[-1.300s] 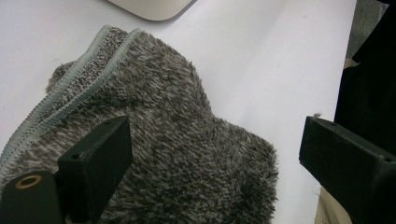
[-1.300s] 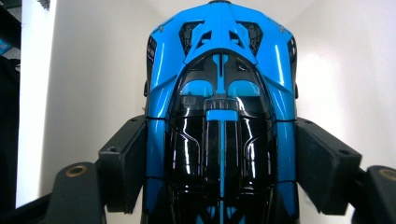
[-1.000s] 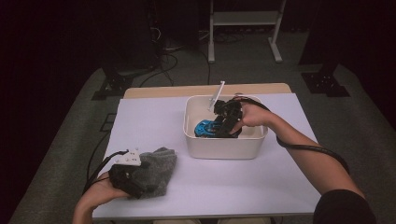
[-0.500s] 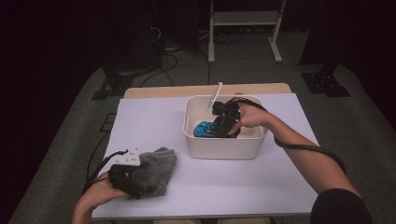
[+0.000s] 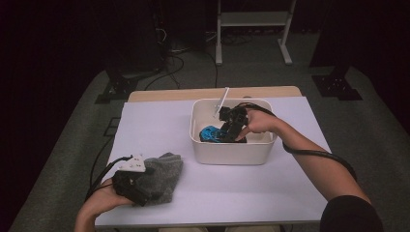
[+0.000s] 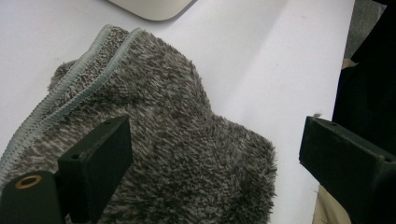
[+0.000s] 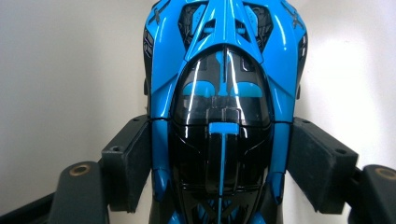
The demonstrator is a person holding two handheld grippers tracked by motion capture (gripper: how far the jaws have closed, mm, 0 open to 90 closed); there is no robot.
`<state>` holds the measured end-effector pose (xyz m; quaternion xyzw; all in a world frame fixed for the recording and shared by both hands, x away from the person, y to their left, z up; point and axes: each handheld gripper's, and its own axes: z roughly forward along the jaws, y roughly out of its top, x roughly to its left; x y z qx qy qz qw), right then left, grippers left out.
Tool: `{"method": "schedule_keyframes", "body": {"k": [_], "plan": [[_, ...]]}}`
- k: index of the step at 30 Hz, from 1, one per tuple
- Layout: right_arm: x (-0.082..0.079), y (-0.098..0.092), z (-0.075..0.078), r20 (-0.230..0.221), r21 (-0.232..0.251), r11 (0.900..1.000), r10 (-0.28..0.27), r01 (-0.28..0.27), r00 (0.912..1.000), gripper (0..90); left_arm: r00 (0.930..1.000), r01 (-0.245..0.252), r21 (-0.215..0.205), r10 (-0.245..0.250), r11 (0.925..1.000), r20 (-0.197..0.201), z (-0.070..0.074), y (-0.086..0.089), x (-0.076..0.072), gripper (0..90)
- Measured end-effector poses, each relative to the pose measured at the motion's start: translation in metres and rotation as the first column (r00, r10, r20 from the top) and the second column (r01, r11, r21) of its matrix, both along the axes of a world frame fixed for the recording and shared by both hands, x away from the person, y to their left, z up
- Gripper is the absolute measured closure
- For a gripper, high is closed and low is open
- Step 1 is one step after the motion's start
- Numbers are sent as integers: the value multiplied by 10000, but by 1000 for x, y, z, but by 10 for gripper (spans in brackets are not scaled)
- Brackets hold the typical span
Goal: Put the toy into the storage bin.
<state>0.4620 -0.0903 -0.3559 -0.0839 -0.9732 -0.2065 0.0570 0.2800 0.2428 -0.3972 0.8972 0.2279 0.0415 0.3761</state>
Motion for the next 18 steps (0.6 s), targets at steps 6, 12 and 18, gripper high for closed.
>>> {"method": "schedule_keyframes", "body": {"k": [6, 12, 18], "plan": [[-1, 2, -1, -12, -117, 9999, 107, -107, 9999, 266, 10000, 2, -6, -2, 10000, 38, 1, 0, -1, 90], [-1, 1, -2, -88, -182, 9998, 93, -95, 9999, 266, 10000, 30, 14, -30, 10000, 18, 1, 0, 0, 90], [0, 1, -4, -114, -278, 9996, -42, 39, 9999, 263, 10000, 56, 52, -56, 10000, 8, 0, 0, 0, 90]]}}
